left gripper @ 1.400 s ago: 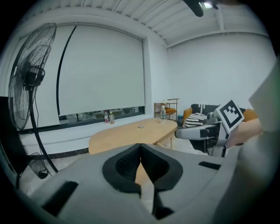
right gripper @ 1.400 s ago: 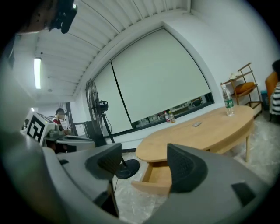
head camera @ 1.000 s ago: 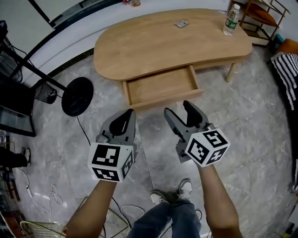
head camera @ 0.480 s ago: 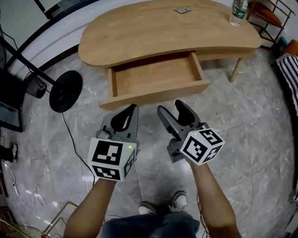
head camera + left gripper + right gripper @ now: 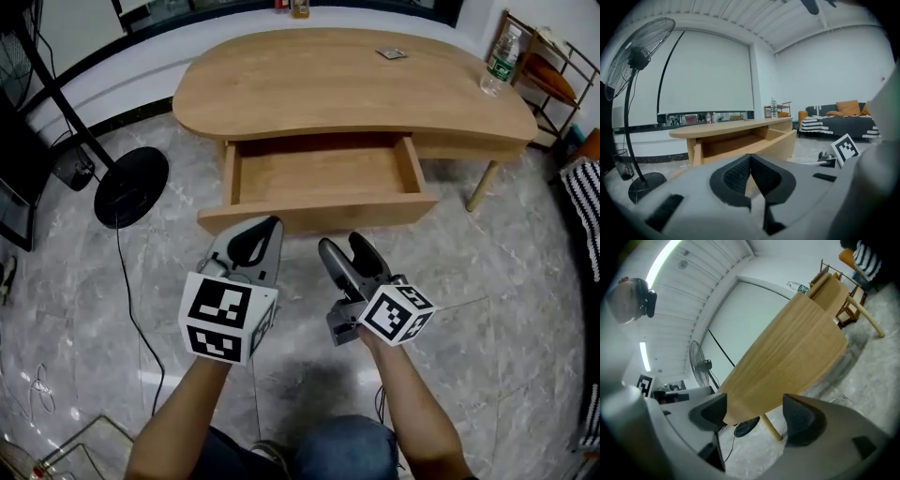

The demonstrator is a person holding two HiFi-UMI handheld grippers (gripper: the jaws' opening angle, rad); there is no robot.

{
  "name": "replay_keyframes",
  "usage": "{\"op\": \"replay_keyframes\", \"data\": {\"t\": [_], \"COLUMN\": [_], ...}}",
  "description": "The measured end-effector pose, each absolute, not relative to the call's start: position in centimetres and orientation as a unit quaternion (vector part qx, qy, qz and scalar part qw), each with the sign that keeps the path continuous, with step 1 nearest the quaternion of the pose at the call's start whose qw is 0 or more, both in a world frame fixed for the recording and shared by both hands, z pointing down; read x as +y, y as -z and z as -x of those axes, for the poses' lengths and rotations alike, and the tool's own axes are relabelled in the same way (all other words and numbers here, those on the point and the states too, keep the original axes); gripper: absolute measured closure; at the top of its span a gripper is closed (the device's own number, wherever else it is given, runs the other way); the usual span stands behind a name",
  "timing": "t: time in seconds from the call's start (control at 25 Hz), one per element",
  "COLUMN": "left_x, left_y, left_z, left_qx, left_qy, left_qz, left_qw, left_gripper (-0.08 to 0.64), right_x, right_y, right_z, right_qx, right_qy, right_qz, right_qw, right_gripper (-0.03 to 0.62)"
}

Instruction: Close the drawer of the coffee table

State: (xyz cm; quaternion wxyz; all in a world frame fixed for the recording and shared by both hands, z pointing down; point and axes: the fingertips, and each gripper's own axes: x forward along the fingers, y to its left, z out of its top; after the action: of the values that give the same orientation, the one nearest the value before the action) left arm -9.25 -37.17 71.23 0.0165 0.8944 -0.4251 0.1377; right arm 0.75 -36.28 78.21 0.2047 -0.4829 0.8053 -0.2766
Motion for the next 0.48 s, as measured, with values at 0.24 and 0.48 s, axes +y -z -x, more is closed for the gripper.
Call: {"op": "replay_keyframes", "data": {"t": [0.24, 0.48], "left_x": [-36.4, -36.9], "left_y": [-72.5, -72.5], "left_z": [9.1, 8.8], "left_qx": [-0.423, -0.419], "left_qy": [-0.142, -0.147], "left_qz": [-0.895, -0.896], "left_qw": [0.025, 0.025], "left_gripper": [0.558, 0.557], "right_x": [-36.9, -38.3], "right_y": [-79.2, -78.6], "right_z": [-1.4, -1.5], "right_qx": [0.779, 0.776], "right_qy": [0.319, 0.312], "right_qz": [0.460, 0.435], "right_qw": [0.282, 0.333], "right_gripper": [0.219, 0.215]}}
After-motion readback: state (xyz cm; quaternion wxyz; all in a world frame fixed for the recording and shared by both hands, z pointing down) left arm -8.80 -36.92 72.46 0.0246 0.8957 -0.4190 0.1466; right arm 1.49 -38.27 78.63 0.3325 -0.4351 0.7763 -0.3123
